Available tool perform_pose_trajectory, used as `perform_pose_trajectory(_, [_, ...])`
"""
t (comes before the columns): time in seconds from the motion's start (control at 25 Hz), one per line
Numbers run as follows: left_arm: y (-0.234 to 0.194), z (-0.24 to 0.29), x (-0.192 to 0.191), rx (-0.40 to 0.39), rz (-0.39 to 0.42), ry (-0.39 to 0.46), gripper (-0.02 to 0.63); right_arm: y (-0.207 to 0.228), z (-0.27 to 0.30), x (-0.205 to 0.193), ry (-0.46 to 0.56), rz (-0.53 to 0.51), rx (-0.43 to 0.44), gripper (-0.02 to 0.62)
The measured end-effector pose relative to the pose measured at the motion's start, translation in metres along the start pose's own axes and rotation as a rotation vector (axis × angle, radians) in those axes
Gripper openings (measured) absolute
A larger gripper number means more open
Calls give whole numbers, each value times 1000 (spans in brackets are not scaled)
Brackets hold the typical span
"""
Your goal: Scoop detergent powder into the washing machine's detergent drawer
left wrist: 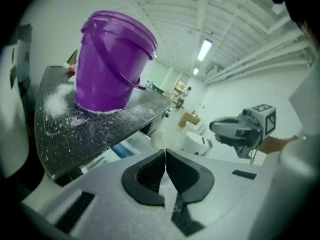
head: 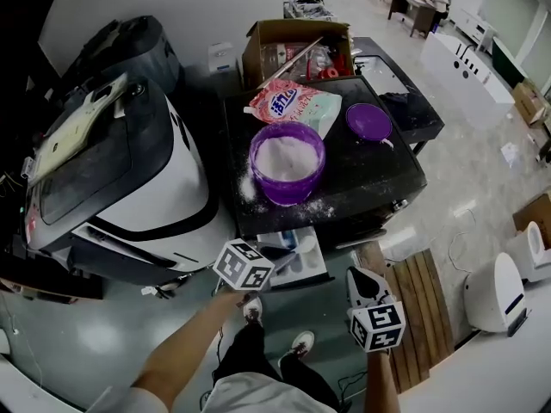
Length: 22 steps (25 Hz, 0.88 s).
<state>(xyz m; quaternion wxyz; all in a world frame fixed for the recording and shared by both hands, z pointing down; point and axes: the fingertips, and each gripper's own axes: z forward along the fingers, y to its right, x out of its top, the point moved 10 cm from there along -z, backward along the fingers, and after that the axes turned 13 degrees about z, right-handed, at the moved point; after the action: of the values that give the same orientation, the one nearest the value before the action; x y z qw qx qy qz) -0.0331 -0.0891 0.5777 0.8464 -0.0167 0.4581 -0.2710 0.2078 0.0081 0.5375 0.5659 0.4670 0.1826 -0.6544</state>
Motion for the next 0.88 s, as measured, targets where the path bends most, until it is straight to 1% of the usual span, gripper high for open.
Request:
perform_pose_trajectory(0.16, [0,11,1,30,160,-115,14,2,1,-5,-6,-3,-4,-3])
perform_pose_trajectory(0.24, [0,15,-1,39,218,-155,14,2,1,-7,-9,-4,-5,-3])
perform_pose_trajectory(0.36, [0,18,-5,41,257,-177,14,2,0,-11,-18,-5,-6,-3])
perform_pose_trajectory(0.64, [6,18,-1,98,376,-207,14,1,-2,-11,-22,-2,-8,-3])
perform_pose_trajectory(0.76, [9,20,0,105,423,-230,14,1,-3,-10,-21,-4,-6,-3])
perform_pose_trajectory(0.88, [12,21,0,108,449,-251,14,2,-4,-10,-21,-9,-7,-3])
